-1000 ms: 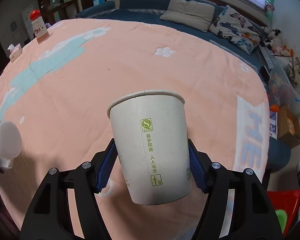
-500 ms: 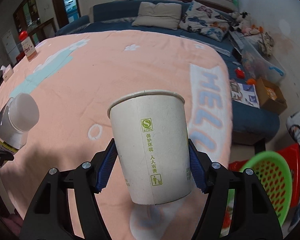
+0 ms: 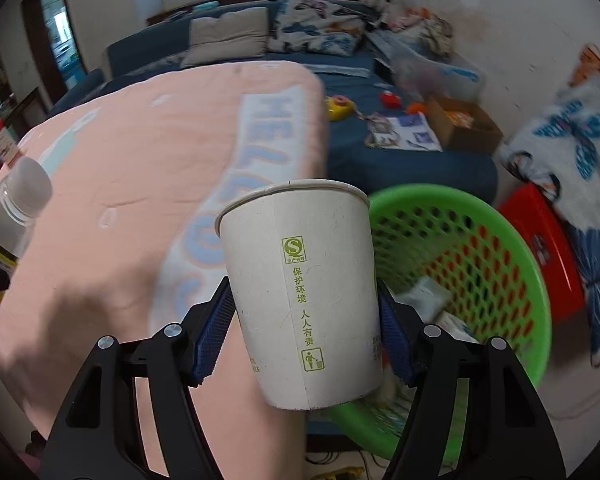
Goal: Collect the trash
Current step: 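Carry the paper cup and bottle to the green basket and release both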
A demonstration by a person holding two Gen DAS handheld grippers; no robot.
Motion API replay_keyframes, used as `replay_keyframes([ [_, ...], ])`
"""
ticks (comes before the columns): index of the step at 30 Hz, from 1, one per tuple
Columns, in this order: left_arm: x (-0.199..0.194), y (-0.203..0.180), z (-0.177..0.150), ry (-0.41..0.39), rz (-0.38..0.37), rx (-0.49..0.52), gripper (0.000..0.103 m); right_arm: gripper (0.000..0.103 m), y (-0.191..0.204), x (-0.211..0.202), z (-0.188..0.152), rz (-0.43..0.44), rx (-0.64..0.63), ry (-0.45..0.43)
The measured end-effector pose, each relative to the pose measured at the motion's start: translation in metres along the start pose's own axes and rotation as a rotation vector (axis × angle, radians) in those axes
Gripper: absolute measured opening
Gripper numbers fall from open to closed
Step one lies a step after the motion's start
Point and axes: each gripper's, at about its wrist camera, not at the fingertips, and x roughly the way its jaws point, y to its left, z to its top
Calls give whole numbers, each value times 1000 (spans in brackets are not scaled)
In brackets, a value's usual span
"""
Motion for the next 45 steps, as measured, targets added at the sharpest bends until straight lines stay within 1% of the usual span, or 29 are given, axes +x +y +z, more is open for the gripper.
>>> replay_keyframes([
  [3, 6, -14, 12, -13, -17, 17, 52, 67, -30, -8, -13, -47, 62, 3],
  [10, 21, -47, 41, -38, -56, 51, 52, 68, -77, -20, -37, -118, 173, 5],
  [13, 29, -61, 55, -44, -67, 70, 52, 68, -90, -20, -46, -125, 218, 11],
  [16, 39, -74, 69, -46, -83, 87, 52, 75, -102, -21, -54, -123, 261, 7],
  [18, 46, -83, 78, -44, -96, 98, 52, 76, -107, -25, -59, -116, 289, -4],
  [22, 60, -101, 92, -41, -109, 121, 52, 77, -111, -32, -62, -126, 299, -13],
  [29, 89, -124, 112, -25, -138, 126, 52, 77, -111, -48, -71, -122, 295, -33],
  [36, 125, -144, 122, 17, -157, 118, 52, 77, -99, -64, -81, -114, 270, -56],
  [45, 156, -156, 132, 43, -174, 77, 52, 77, -87, -69, -86, -100, 242, -68],
])
